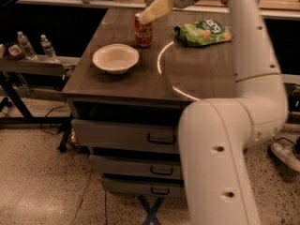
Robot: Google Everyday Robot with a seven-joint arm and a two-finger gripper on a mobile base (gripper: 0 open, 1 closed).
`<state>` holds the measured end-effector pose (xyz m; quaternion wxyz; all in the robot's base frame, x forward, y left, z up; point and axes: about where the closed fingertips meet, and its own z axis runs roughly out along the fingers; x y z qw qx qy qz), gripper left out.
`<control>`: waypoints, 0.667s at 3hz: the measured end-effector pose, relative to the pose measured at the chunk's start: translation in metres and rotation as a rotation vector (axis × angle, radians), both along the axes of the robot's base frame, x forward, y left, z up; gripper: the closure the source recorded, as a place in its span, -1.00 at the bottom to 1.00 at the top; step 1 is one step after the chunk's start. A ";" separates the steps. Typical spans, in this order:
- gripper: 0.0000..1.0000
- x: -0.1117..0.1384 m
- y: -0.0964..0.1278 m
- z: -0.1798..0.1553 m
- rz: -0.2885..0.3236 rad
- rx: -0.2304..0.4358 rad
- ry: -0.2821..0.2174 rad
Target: Pick coke can from paper bowl and place on counter
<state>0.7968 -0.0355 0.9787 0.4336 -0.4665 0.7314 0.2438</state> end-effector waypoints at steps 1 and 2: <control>-1.00 -0.027 -0.063 0.072 -0.046 0.091 -0.134; -1.00 -0.066 -0.136 0.148 -0.129 0.166 -0.296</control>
Offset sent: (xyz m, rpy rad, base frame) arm -0.1905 -0.2206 0.2186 0.2686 -0.5420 -0.2631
